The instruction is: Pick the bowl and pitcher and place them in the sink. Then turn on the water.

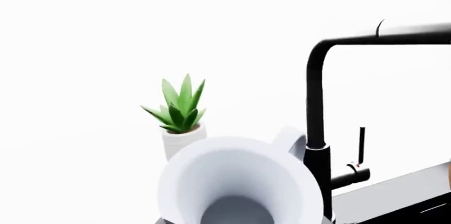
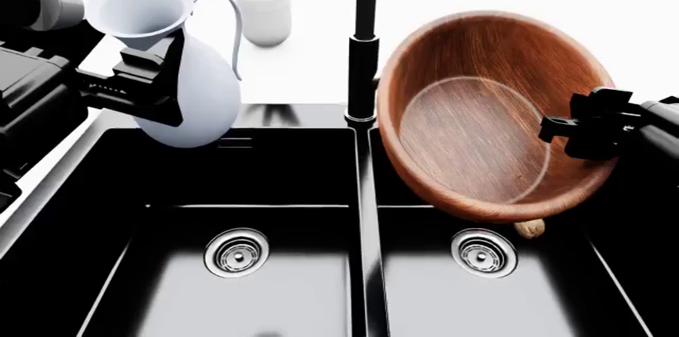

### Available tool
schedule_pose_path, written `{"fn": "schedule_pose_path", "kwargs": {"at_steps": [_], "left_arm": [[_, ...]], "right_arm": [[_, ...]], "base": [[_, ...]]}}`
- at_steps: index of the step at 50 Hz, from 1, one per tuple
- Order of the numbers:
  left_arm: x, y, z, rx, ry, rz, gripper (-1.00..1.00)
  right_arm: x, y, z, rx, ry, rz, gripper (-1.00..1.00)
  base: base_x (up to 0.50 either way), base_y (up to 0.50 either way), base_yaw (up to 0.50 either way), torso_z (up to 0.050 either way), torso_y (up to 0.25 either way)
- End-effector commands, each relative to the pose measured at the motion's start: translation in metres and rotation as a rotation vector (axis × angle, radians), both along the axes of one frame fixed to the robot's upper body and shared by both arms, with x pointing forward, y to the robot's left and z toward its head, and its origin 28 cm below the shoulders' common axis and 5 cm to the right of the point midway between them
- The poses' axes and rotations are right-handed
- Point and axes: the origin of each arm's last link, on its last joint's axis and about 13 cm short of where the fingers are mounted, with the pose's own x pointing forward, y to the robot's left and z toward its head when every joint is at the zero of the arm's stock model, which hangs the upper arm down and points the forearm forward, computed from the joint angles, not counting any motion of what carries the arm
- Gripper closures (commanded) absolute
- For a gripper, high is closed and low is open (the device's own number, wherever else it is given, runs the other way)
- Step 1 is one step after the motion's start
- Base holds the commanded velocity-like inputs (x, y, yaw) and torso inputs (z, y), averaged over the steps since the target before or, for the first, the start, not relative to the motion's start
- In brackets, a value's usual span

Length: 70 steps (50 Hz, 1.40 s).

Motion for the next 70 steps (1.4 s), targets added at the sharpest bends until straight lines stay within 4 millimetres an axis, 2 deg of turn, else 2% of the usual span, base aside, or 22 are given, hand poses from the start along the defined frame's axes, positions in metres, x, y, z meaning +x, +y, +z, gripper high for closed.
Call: {"fn": "schedule_pose_path", "kwargs": {"at_steps": [1, 12, 28, 47, 57, 70], "left_arm": [[0.0, 0.001, 0.002, -0.011, -0.013, 0.012, 1.0], [0.0, 0.001, 0.001, -0.01, -0.01, 0.011, 1.0], [0.0, 0.0, 0.002, -0.007, -0.009, 0.007, 1.0], [0.002, 0.001, 0.001, -0.012, -0.008, 0.011, 1.0], [0.001, 0.002, 0.001, -0.013, -0.009, 0.013, 1.0], [0.002, 0.002, -0.001, -0.014, -0.006, 0.013, 1.0]], "right_arm": [[0.0, -0.001, 0.003, -0.002, -0.019, -0.013, 1.0], [0.0, -0.001, 0.002, -0.004, -0.016, -0.013, 1.0], [-0.002, -0.001, 0.002, -0.005, -0.015, -0.017, 1.0], [-0.009, -0.014, -0.002, -0.014, 0.016, -0.089, 1.0], [-0.013, -0.02, -0.012, -0.013, 0.05, -0.119, 1.0], [-0.005, -0.019, -0.036, -0.007, 0.125, -0.106, 1.0]], "base": [[0.35, 0.0, 0.0, 0.0, 0.0], [0.26, 0.0, 0.0, 0.0, 0.002], [0.0, 0.0, 0.0, 0.001, 0.001], [0.0, 0.0, 0.0, 0.0, 0.001], [0.0, 0.0, 0.0, 0.001, 0.001], [0.0, 0.0, 0.0, 0.0, 0.001]]}}
